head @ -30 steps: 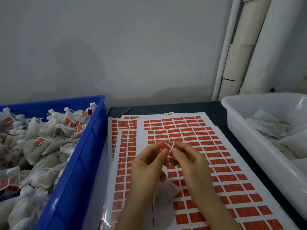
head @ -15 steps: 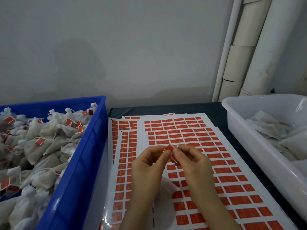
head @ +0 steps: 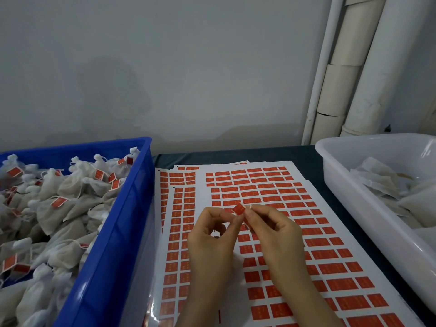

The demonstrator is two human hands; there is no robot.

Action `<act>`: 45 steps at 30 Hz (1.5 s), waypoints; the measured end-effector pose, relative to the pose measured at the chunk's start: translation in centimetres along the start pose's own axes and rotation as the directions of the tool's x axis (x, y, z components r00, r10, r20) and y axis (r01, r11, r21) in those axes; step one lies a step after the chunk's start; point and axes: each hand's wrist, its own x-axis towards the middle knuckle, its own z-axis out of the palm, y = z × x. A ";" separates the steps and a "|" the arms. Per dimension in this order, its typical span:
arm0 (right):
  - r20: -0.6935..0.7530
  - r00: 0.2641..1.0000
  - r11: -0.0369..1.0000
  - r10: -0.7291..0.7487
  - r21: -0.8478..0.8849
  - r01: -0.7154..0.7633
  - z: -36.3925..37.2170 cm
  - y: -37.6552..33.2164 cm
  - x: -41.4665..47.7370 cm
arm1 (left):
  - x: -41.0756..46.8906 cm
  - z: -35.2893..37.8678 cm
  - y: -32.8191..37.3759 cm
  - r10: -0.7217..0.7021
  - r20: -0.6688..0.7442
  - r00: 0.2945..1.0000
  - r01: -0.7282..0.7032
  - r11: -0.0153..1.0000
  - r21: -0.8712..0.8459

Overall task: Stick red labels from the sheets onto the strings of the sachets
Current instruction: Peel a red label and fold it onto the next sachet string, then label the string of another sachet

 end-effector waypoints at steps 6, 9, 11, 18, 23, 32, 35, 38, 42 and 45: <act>0.099 0.995 0.999 -0.014 0.031 0.011 0.2 -0.6 -0.3 | 0.0 -0.2 0.5 -0.047 -0.028 0.998 0.048 0.999 0.007; 0.098 0.995 0.999 -0.032 0.045 0.028 0.2 -0.8 -0.3 | 0.0 -0.1 0.5 -0.126 -0.018 0.992 0.125 0.991 -0.053; 0.077 0.997 0.996 -0.020 0.084 0.013 0.0 -0.8 -0.3 | 0.1 -0.1 0.7 -0.182 -0.013 0.983 0.179 0.975 -0.131; 0.091 0.995 0.977 0.045 0.203 -0.063 0.1 -0.6 0.0 | 0.3 -0.2 1.1 -0.249 0.017 0.968 0.245 0.936 -0.253; 0.053 0.998 0.980 0.031 0.196 -0.041 0.1 -0.9 -0.1 | 0.2 -0.1 1.2 -0.295 0.044 0.954 0.294 0.908 -0.299; 0.030 0.999 0.989 -0.025 0.145 0.020 0.5 -0.7 -0.5 | -0.1 0.2 1.4 -0.298 0.120 0.947 0.320 0.901 -0.293; 0.010 0.999 0.992 -0.035 0.121 0.034 0.5 -0.7 -0.5 | -0.1 0.2 1.3 -0.293 0.139 0.946 0.321 0.904 -0.283; 0.001 0.998 0.993 -0.058 0.099 0.057 0.4 -0.9 -0.6 | -0.1 0.1 1.3 -0.307 0.140 0.941 0.335 0.897 -0.287; -0.021 0.997 0.991 -0.077 0.105 0.079 0.6 -0.9 -0.6 | 0.0 -0.1 1.5 -0.381 0.152 0.912 0.410 0.836 -0.364; -0.059 0.997 0.990 -0.055 0.125 0.062 0.5 -0.8 -0.5 | 0.1 -0.2 1.5 -0.406 0.156 0.901 0.434 0.827 -0.357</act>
